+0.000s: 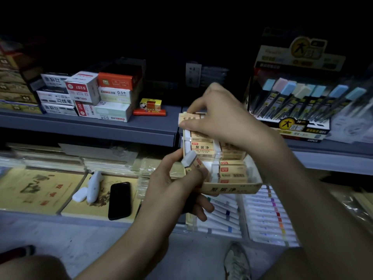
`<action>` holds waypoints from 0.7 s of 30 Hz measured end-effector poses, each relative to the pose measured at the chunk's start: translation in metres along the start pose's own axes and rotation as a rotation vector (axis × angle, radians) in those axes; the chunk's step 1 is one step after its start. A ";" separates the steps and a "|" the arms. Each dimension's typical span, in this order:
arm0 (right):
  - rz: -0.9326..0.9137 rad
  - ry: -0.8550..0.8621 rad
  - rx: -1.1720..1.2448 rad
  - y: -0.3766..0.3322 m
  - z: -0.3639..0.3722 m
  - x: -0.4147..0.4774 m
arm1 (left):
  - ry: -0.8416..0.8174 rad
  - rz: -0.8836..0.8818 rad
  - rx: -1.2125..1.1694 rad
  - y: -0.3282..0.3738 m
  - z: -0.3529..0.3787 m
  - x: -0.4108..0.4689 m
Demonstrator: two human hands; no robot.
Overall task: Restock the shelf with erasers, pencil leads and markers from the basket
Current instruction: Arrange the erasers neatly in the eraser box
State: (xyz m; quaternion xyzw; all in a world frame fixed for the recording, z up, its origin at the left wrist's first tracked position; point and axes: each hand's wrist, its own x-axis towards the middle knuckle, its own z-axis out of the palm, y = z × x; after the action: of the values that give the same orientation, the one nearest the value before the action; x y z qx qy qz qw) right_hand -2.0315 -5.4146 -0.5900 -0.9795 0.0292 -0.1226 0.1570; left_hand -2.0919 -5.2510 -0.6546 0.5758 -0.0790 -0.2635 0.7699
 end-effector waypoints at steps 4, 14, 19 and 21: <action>0.004 0.133 0.168 0.003 -0.004 -0.003 | -0.003 -0.010 0.003 0.000 -0.001 0.000; 0.185 0.102 0.613 0.005 -0.019 -0.047 | -0.009 -0.005 -0.005 0.000 -0.001 0.000; 0.137 0.253 0.502 0.000 0.000 -0.047 | 0.002 -0.007 0.001 -0.001 -0.001 0.000; 0.154 0.280 0.497 0.000 0.005 -0.048 | 0.002 -0.010 0.001 -0.001 -0.001 0.000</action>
State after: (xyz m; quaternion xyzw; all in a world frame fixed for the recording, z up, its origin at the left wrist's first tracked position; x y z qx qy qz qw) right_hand -2.0766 -5.4082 -0.6057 -0.8794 0.0939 -0.2476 0.3956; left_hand -2.0920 -5.2505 -0.6559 0.5767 -0.0754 -0.2665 0.7685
